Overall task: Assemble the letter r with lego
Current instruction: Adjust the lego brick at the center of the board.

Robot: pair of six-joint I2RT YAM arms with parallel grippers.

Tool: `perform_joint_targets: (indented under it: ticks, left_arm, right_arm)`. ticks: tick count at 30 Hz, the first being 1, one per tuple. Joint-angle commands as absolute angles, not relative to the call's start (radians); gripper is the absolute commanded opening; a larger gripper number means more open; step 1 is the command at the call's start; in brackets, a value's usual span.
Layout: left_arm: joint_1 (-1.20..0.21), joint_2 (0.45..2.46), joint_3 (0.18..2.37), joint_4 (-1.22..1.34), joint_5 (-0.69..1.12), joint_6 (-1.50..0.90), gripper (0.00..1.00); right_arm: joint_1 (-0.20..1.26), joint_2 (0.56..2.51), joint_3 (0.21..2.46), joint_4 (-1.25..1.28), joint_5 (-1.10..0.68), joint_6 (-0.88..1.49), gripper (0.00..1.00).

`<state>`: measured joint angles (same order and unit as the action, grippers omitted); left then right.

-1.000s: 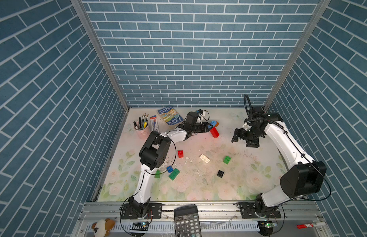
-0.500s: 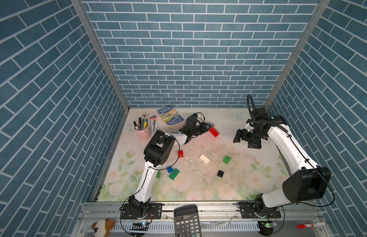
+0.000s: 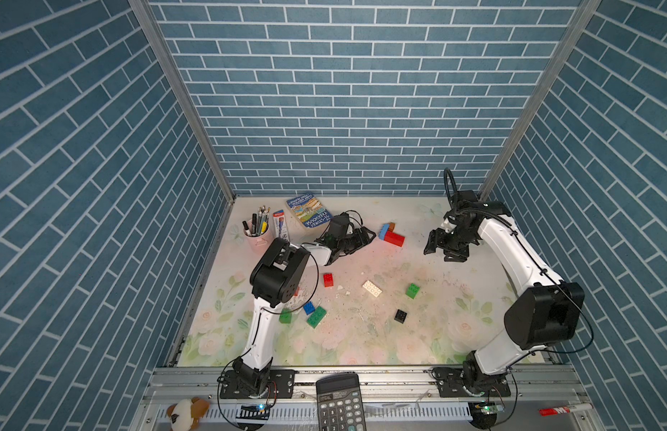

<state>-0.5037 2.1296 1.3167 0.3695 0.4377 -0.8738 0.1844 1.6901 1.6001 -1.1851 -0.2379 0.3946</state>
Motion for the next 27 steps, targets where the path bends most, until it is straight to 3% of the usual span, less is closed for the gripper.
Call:
perform_joint_targets:
  ticks: [1,7,15,27]
  left_arm:
    - [-0.5,1.962,1.333,0.156,0.373,-0.669,0.8]
    - [-0.5,1.723,1.307,-0.11,0.215,-0.453,0.93]
    - [-0.499,1.478,1.266,-0.303,0.027,-0.308,0.96]
    - [-0.485,1.357,1.234,-0.365,-0.064,-0.217,0.99]
  right_arm:
    - [0.174,1.842,1.701,-1.128,-0.176,0.375,0.5]
    - [0.161,2.117,1.914,-1.071,-0.172,0.383,0.38]
    - [0.159,2.405,2.232,-1.104,-0.192,0.375,0.37]
    - [0.192,2.489,2.278,-1.062,-0.282,0.442,0.36]
